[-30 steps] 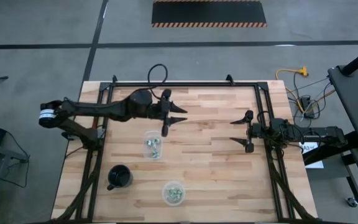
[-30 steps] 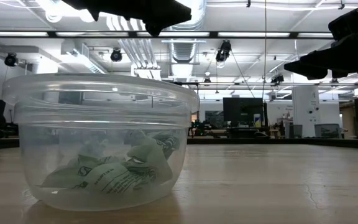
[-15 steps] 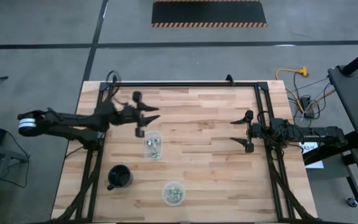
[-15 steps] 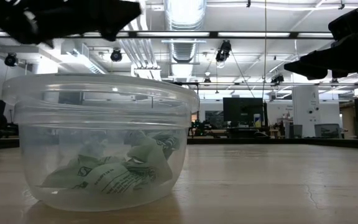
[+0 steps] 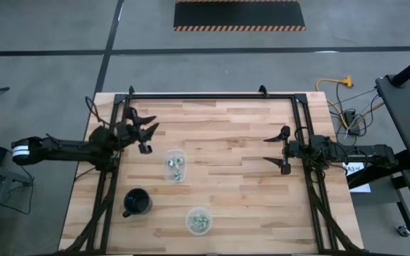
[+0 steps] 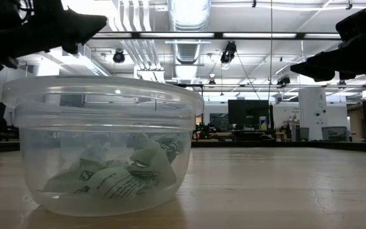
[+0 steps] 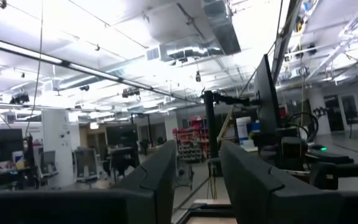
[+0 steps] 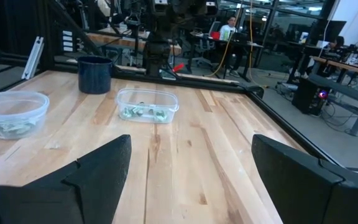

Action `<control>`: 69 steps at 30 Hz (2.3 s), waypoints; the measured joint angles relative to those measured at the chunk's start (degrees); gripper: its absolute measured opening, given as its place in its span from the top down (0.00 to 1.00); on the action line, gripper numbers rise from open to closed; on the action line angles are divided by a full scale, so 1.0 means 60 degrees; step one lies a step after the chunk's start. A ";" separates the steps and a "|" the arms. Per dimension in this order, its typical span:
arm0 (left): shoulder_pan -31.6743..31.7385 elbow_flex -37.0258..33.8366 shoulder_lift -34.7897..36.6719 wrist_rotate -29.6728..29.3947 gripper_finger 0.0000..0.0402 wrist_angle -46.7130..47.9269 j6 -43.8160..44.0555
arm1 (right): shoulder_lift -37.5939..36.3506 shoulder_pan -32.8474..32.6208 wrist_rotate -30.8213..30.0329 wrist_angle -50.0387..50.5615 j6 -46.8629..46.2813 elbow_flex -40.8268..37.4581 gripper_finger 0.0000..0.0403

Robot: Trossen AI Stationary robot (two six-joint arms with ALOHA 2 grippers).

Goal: Pick and place Stevia / Truvia into bins
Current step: Return to Home Position

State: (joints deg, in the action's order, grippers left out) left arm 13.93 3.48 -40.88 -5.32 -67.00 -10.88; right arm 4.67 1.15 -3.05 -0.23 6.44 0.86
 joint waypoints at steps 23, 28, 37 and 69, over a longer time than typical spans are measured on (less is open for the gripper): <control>0.0018 0.0899 0.6715 -0.0799 0.73 0.8055 0.0685 | -0.0002 0.0000 -0.0004 0.0004 0.0000 0.0000 0.19; 0.0024 0.0773 0.6201 -0.0714 0.73 0.7849 0.0638 | -0.0007 0.0007 0.0003 -0.0004 0.0000 0.0000 0.19; 0.0036 0.0429 0.6033 -0.0780 0.73 0.8052 0.0294 | -0.0007 0.0006 -0.0002 -0.0008 0.0000 0.0000 0.19; 0.0044 -0.0481 0.6342 -0.0677 0.73 1.0805 -0.0061 | -0.0004 0.0000 -0.0006 -0.0002 0.0000 0.0000 0.19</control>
State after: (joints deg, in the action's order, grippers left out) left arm 14.20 0.59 -2.83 -9.38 -2.17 -11.24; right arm 4.64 1.15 -3.09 -0.24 6.44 0.86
